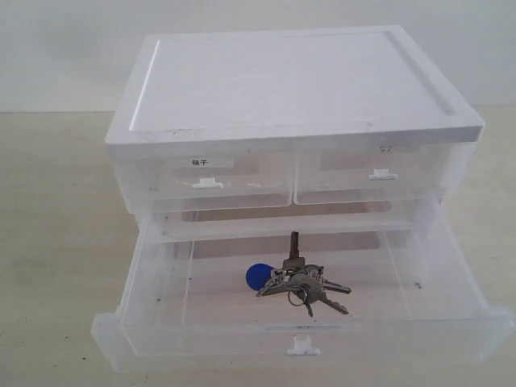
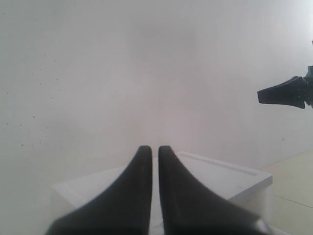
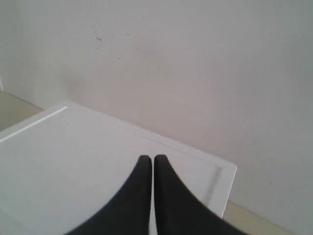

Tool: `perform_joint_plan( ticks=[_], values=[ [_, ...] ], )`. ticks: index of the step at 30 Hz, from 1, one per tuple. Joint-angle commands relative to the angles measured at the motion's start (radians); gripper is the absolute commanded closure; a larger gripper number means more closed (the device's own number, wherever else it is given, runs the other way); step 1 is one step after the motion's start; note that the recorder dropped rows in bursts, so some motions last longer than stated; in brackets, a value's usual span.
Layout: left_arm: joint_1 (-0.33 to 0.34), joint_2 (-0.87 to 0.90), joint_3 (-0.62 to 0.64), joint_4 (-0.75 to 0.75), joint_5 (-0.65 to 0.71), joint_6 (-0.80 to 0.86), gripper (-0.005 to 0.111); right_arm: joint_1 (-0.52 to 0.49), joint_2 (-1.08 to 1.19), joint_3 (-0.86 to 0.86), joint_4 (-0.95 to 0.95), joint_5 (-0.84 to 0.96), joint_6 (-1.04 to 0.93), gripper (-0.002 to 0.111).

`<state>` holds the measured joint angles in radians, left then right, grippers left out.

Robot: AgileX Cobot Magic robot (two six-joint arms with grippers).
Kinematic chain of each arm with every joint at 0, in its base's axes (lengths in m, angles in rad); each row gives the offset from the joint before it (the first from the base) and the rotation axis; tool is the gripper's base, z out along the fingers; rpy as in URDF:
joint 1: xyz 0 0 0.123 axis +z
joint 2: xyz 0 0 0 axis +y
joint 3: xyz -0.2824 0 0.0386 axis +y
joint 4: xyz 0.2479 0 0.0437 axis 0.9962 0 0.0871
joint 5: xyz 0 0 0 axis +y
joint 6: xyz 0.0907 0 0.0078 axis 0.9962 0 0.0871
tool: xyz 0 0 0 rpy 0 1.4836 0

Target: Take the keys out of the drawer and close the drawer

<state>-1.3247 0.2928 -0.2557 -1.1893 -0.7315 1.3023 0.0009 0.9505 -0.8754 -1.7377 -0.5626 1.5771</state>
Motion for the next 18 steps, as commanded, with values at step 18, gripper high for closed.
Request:
perform_joint_plan(
  ticks=[18],
  values=[
    [0.0, -0.007, 0.001, -0.007, 0.047, -0.01, 0.102, -0.001, -0.101, -0.21, 0.1, 0.265, 0.046, 0.109]
  ],
)
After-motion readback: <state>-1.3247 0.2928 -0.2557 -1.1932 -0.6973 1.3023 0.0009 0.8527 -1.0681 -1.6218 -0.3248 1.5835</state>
